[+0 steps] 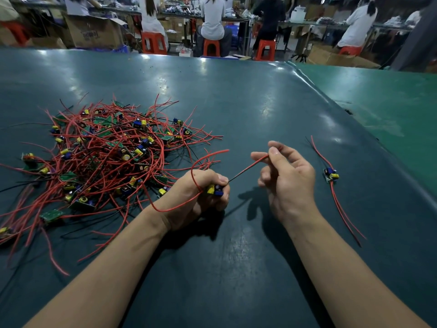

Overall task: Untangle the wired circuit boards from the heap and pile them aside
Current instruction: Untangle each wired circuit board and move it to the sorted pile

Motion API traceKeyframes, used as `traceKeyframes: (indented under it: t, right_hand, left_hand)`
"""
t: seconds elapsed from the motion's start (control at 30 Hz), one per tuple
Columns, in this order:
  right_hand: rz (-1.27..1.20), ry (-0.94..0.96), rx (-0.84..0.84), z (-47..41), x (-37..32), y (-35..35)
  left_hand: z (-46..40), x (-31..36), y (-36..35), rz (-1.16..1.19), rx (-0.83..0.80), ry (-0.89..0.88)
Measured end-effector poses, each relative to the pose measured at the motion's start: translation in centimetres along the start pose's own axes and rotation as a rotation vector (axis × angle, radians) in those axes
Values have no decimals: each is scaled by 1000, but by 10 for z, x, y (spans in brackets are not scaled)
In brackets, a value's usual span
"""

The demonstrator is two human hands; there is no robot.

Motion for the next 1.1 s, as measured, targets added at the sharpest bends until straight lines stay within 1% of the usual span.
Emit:
traceKeyframes:
  t: [0.13, 0.23, 0.3, 0.37, 0.4, 0.43, 0.47, 0.5, 0.57, 0.6, 0.67, 0.77, 0.83, 0.93, 1.03, 1.1]
  right_hand:
    - [-306, -282, 111, 1, 23, 6]
    - [-394, -445, 70, 6, 35, 0]
    - [-392, -455, 60, 5, 36, -1]
    - [-406, -425, 44, 2, 32, -1]
    - [-413, -439, 1, 2, 33, -4]
    - [-383, -475, -47, 3, 35, -6]
    - [-293, -510, -95, 6, 39, -8]
    - [-165, -539, -161, 12, 43, -12]
    - [47, -528, -322, 23, 49, -24]
    - [88, -503, -373, 26, 50, -29]
    - [105, -461, -398, 27, 49, -31]
    - [86, -413, -327, 22, 41, -27]
    - [45, -363, -246, 15, 35, -22]
    - [-32, -255, -98, 2, 20, -8]
    - [-188, -212, 86, -12, 8, 16]
    - [-271, -182, 197, -20, 1, 35]
  left_hand:
    - [2, 1, -1, -97, -43, -29]
    - [5, 2, 0, -186, -61, -70]
    - [6, 4, 1, -180, -54, -87]
    - [4, 3, 4, -72, -29, -64]
    - [2, 2, 7, -3, -2, -47]
    - [1, 0, 10, 56, 29, -30]
    - [-1, -2, 13, 93, 60, -15]
    - [-2, -3, 15, 107, 84, -2]
    - [-1, -3, 16, 77, 123, 11]
    - [-1, -2, 16, 51, 130, 1]
    - [3, 3, 14, -2, 130, -25]
    - [6, 6, 12, -102, 112, -46]
    - [8, 9, 8, -110, 90, -53]
    - [9, 9, 3, -112, 31, -49]
    - [13, 9, -1, -181, -40, -68]
    - [16, 10, -1, -173, -34, -83]
Point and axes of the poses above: each hand's wrist, its own z-axis away from the middle knuckle, its own y-axis out of the back of the hand, x = y × z, the point moved 9 cm from there along -z, towards the middle knuckle, and after that the axes turned 10 degrees about -z, right-handed, at the moved point
